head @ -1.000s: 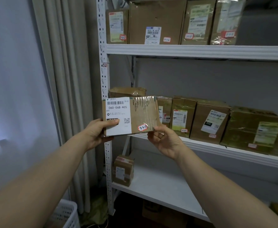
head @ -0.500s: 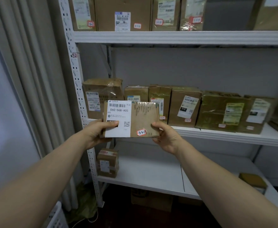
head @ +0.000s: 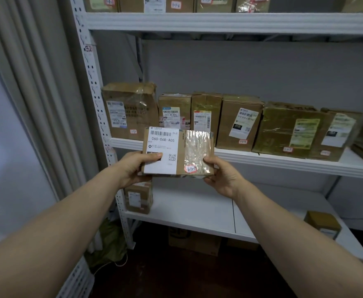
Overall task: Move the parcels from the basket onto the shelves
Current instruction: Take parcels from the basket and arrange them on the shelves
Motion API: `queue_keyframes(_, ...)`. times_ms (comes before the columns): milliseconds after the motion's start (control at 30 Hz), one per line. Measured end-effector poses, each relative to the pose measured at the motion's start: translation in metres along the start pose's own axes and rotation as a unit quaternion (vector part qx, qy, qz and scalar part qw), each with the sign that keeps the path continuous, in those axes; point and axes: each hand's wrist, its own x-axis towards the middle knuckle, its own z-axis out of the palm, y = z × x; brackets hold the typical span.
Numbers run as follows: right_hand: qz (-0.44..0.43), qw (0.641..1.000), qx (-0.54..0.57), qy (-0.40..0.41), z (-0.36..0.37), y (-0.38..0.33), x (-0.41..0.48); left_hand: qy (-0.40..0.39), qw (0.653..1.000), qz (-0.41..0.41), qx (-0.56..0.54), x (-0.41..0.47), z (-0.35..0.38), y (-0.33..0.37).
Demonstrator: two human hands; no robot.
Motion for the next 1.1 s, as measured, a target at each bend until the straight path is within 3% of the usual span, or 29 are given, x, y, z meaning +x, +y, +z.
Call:
queue_keyframes(233, -0.018, 0.999, -0.046, -0.012, -0.005, 0.002, 0.010, 0.003, 0.999, -0.015, 0.044, 0.001, -0.005, -0.007)
queue_keyframes(433, -0.038, 0.988, -0.151, -0.005, -0.009, -0.008, 0.028, 0.012, 0.994, -0.021, 0.110, 0.006, -0.006, -0.010)
queue_keyframes(900, -0.024, 0.989, -0.144, -0.031, 0.005, 0.007, 0.057, 0.041, 0.991, -0.021, 0.129, 0.013, -0.015, -0.007)
queue_keyframes(1100, -0.012, 0.988, -0.150, -0.033, 0.008, 0.032, 0.065, 0.045, 0.990, -0.075, 0.113, 0.020, -0.026, -0.034)
